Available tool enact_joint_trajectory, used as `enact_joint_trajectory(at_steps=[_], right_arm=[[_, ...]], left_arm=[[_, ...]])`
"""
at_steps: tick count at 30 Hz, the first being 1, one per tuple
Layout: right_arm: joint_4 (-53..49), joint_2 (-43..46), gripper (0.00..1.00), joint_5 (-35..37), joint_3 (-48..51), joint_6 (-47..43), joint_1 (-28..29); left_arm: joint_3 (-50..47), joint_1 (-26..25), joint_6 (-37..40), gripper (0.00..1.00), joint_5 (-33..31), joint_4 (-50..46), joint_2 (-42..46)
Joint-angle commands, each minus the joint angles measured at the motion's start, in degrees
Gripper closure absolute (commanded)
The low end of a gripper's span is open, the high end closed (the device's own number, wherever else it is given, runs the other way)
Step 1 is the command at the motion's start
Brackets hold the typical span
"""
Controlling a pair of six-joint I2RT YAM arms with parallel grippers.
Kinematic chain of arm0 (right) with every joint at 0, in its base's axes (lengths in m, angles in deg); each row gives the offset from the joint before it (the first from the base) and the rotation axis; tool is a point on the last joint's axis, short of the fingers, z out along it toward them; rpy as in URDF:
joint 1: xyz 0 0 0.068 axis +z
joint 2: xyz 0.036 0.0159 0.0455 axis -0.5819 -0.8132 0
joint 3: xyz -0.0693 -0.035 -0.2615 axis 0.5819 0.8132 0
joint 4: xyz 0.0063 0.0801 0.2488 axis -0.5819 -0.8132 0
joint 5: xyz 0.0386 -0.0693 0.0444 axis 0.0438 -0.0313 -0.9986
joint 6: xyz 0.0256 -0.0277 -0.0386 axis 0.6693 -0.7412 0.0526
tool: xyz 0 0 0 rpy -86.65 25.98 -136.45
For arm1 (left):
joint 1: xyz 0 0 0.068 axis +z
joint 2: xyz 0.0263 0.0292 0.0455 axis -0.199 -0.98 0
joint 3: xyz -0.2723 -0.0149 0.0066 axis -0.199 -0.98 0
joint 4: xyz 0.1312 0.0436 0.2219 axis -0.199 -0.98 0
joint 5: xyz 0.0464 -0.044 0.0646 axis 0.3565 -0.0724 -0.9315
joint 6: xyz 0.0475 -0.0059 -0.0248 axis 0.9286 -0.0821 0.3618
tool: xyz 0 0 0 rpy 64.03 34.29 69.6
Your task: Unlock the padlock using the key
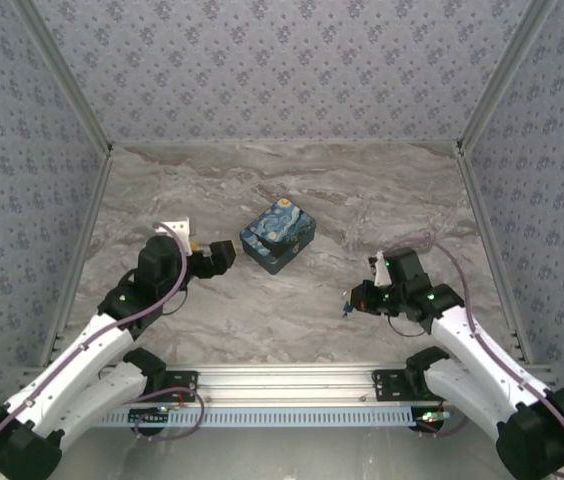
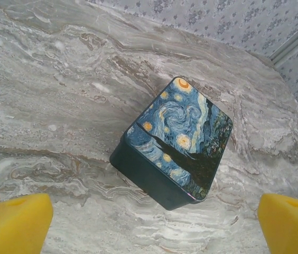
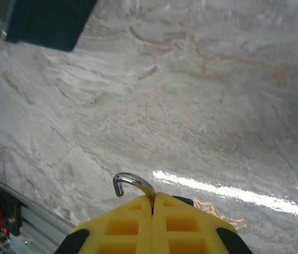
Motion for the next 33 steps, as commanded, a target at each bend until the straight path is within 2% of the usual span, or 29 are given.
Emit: enact_joint_trajectory(at_steps=[1, 10, 17, 33], right_arm=[[-0.97, -3.47, 0.98, 1.21, -2.38, -1.5, 2.02], [3.72, -15.93, 0.99, 1.6, -4.65, -2.67, 5.77], [6.92, -24.15, 0.99, 1.19, -6.92, -3.53, 6.93], [12.02, -35.16, 0.98, -0.06, -8.93, -3.86, 8.13]], left_arm=[[-0.28, 0.21, -0.8, 0.01, -0.99, -1.33, 1.76], [-0.79, 0.18, -2.19, 0.0, -0.82, -3.33, 2.78], [-0.64, 0.18, -1.7, 0.01, 2.24, -4.04, 3.0], [0.47, 0.21, -1.3, 0.01, 3.77, -4.01, 0.68]])
